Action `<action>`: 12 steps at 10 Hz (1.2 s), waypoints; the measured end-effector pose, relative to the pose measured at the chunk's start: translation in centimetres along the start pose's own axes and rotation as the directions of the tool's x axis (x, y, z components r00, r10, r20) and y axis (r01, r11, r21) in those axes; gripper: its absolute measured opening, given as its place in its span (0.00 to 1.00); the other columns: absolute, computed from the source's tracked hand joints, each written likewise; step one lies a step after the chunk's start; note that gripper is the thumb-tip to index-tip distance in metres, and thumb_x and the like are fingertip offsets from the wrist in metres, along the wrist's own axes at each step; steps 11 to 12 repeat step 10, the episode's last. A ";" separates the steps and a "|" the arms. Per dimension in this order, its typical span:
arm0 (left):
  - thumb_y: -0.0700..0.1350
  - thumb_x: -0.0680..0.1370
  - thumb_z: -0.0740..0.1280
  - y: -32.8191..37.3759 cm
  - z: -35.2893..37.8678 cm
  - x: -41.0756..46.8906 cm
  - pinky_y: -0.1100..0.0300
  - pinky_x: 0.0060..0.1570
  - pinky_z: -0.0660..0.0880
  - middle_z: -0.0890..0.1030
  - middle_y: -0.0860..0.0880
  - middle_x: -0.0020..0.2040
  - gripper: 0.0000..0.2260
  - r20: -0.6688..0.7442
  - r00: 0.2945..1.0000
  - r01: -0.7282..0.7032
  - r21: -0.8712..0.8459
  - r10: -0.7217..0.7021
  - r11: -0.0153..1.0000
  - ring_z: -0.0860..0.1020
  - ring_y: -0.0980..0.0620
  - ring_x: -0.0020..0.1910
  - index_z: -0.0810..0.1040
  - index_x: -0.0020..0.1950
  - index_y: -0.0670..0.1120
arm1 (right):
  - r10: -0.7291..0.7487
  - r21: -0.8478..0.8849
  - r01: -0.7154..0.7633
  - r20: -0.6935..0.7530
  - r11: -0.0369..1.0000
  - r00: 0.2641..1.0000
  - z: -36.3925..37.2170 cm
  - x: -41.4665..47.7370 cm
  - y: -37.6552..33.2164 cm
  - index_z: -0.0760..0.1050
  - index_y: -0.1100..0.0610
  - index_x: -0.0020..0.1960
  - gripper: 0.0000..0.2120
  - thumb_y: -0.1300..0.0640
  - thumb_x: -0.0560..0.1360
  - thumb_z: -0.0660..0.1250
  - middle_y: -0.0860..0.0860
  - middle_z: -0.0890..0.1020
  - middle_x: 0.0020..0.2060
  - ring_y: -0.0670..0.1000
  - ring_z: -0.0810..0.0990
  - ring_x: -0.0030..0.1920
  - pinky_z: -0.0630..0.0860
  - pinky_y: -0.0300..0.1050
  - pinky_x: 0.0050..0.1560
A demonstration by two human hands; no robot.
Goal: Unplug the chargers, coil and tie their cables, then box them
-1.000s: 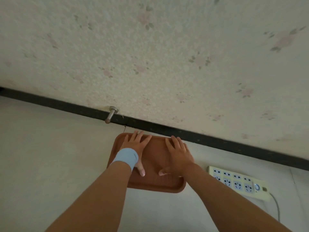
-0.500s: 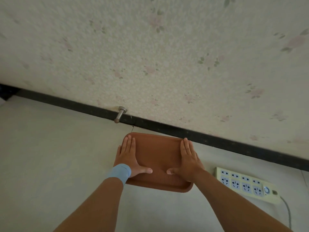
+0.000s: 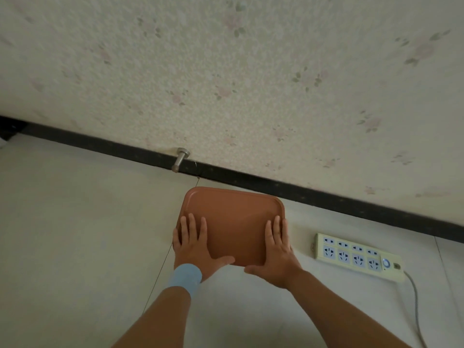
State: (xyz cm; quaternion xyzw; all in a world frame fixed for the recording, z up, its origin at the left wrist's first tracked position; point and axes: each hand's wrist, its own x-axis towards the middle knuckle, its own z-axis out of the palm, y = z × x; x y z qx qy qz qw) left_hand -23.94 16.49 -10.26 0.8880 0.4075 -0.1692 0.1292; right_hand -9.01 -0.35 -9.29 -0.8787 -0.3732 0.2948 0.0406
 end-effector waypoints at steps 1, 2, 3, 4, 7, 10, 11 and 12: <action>0.80 0.65 0.56 0.4 -0.3 0.3 0.40 0.74 0.33 0.27 0.40 0.76 0.58 0.037 0.999 0.000 0.012 0.000 1.000 0.28 0.39 0.75 0.29 0.77 0.48 | -0.020 0.014 0.020 0.008 1.000 1.000 -0.1 0.0 0.3 0.24 0.55 0.78 0.66 0.27 0.67 0.68 0.52 0.20 0.73 0.55 0.18 0.72 0.47 0.58 0.80; 0.80 0.63 0.59 0.3 -1.0 0.7 0.40 0.74 0.34 0.27 0.42 0.76 0.59 0.039 0.999 0.018 -0.028 -0.017 0.999 0.28 0.41 0.75 0.30 0.78 0.51 | -0.009 0.059 0.009 0.004 0.998 1.000 -0.1 0.5 0.2 0.23 0.55 0.77 0.67 0.27 0.66 0.69 0.52 0.20 0.73 0.54 0.18 0.72 0.46 0.57 0.80; 0.81 0.59 0.61 0.7 -1.8 0.5 0.40 0.74 0.36 0.28 0.42 0.77 0.62 0.015 0.989 0.146 -0.116 -0.145 0.983 0.29 0.40 0.76 0.31 0.78 0.53 | 0.055 0.153 -0.044 -0.065 0.987 0.996 0.1 0.8 0.2 0.25 0.55 0.78 0.70 0.27 0.64 0.72 0.51 0.20 0.73 0.53 0.22 0.75 0.47 0.55 0.80; 0.77 0.58 0.68 1.5 -2.0 0.1 0.41 0.75 0.48 0.29 0.43 0.77 0.64 0.051 0.958 0.285 -0.302 -0.283 0.910 0.34 0.40 0.77 0.34 0.79 0.52 | 0.127 0.261 -0.094 -0.110 0.961 0.986 0.8 0.8 -0.4 0.25 0.55 0.78 0.68 0.30 0.65 0.74 0.50 0.20 0.73 0.54 0.28 0.78 0.50 0.53 0.80; 0.67 0.65 0.74 -1.0 -3.4 3.1 0.46 0.76 0.56 0.34 0.46 0.79 0.59 0.043 0.986 0.165 -0.372 -0.160 0.913 0.43 0.43 0.79 0.40 0.81 0.51 | 0.121 0.326 -0.098 -0.051 0.940 0.991 -1.2 3.9 -0.2 0.27 0.54 0.79 0.70 0.32 0.64 0.77 0.51 0.20 0.73 0.60 0.43 0.80 0.57 0.53 0.79; 0.71 0.68 0.68 -0.6 -7.0 2.4 0.46 0.77 0.46 0.42 0.42 0.81 0.56 0.089 0.986 0.157 -0.239 -0.139 0.958 0.41 0.42 0.79 0.36 0.80 0.50 | 0.158 0.292 -0.134 -0.062 0.947 0.985 -4.7 2.1 -1.2 0.26 0.46 0.78 0.66 0.30 0.65 0.74 0.53 0.30 0.79 0.58 0.39 0.81 0.51 0.64 0.79; 0.71 0.68 0.68 -0.6 -7.0 2.4 0.46 0.77 0.46 0.42 0.42 0.81 0.56 0.089 0.986 0.157 -0.239 -0.139 0.958 0.41 0.42 0.79 0.36 0.80 0.50 | 0.158 0.292 -0.134 -0.062 0.947 0.985 -4.7 2.1 -1.2 0.26 0.46 0.78 0.66 0.30 0.65 0.74 0.53 0.30 0.79 0.58 0.39 0.81 0.51 0.64 0.79; 0.71 0.68 0.68 -0.6 -7.0 2.4 0.46 0.77 0.46 0.42 0.42 0.81 0.56 0.089 0.986 0.157 -0.239 -0.139 0.958 0.41 0.42 0.79 0.36 0.80 0.50 | 0.158 0.292 -0.134 -0.062 0.947 0.985 -4.7 2.1 -1.2 0.26 0.46 0.78 0.66 0.30 0.65 0.74 0.53 0.30 0.79 0.58 0.39 0.81 0.51 0.64 0.79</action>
